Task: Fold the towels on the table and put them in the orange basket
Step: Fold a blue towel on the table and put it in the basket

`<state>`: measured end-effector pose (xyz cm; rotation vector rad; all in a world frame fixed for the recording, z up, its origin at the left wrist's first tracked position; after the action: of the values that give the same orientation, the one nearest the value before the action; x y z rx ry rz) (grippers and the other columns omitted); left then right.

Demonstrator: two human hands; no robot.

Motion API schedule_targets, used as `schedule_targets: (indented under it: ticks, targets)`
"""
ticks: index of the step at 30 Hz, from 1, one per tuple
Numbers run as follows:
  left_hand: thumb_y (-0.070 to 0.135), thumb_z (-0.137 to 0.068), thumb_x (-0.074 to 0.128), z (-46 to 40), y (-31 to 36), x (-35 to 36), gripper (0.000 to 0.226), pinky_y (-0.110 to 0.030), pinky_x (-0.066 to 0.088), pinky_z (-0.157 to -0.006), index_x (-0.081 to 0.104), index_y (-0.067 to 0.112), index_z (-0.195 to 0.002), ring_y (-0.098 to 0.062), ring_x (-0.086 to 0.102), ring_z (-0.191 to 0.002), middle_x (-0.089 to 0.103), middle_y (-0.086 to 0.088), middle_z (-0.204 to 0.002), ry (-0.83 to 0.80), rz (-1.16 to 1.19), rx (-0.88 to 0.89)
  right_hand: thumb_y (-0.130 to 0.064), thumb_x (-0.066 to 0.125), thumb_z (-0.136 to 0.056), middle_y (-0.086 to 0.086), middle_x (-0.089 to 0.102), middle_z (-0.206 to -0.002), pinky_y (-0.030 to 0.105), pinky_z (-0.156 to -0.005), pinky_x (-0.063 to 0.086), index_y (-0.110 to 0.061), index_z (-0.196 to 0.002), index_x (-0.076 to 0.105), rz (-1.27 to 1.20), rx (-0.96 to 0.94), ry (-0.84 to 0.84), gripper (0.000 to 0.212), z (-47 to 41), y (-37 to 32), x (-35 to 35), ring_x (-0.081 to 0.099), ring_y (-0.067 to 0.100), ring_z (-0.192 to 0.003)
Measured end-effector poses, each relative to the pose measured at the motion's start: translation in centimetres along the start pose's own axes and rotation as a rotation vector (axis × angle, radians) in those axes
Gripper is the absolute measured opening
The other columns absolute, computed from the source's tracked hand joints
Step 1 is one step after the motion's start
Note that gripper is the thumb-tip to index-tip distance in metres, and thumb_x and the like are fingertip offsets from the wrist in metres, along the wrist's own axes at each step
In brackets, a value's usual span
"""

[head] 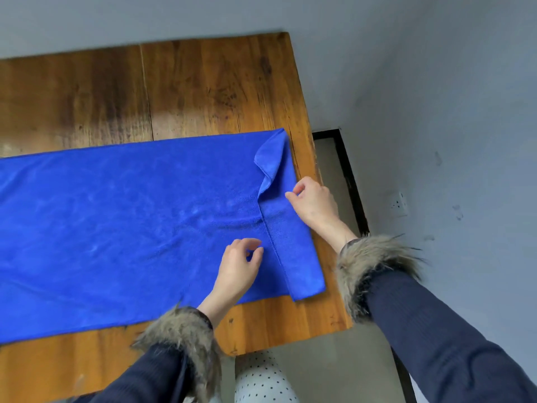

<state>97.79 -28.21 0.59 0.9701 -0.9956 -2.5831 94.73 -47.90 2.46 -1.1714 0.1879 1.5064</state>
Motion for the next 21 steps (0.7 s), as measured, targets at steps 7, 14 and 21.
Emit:
schedule_targets:
  ticks: [7,14,21]
  targets:
    - [0.029,-0.090,0.056,-1.0,0.5,1.2,0.034,-0.031,0.040,-0.063,0.056,0.003,-0.068,-0.020,0.044,-0.073,0.053,-0.005,-0.069,-0.017,-0.013,-0.054,-0.027,0.050,-0.094,0.006,0.054,-0.111,0.023,-0.071,0.028,-0.011,-0.113,0.055,0.225,-0.470,0.221,0.025,-1.5,-7.0,-0.9,0.047,0.024,-0.106]
    - [0.036,-0.084,0.063,-1.8,0.0,1.8,0.024,-0.031,0.046,-0.070,0.067,0.012,-0.079,-0.018,0.053,-0.090,0.059,-0.002,-0.089,0.015,-0.076,-0.124,-0.034,0.058,-0.090,0.011,0.051,-0.120,0.037,-0.088,0.038,-0.006,-0.117,0.047,0.476,-0.420,0.135,0.040,-4.8,-8.6,2.7,0.044,0.029,-0.114]
    - [0.021,-0.088,0.052,-1.1,1.1,2.4,0.012,-0.035,0.047,-0.072,0.059,0.013,-0.082,-0.023,0.055,-0.084,0.058,-0.002,-0.090,0.002,-0.073,-0.079,-0.007,0.040,-0.094,0.014,0.061,-0.104,0.031,-0.064,0.032,-0.001,-0.103,0.056,0.331,-0.351,0.197,0.019,-5.5,-8.1,1.2,0.055,0.033,-0.093]
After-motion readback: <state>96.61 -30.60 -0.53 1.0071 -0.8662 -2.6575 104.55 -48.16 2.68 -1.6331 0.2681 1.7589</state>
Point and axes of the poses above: each hand's wrist, its own z-axis away from the middle knuckle, its own x-axis out of the palm, y = z × x, the point moved 8 cm from there along -z, towards the middle knuckle
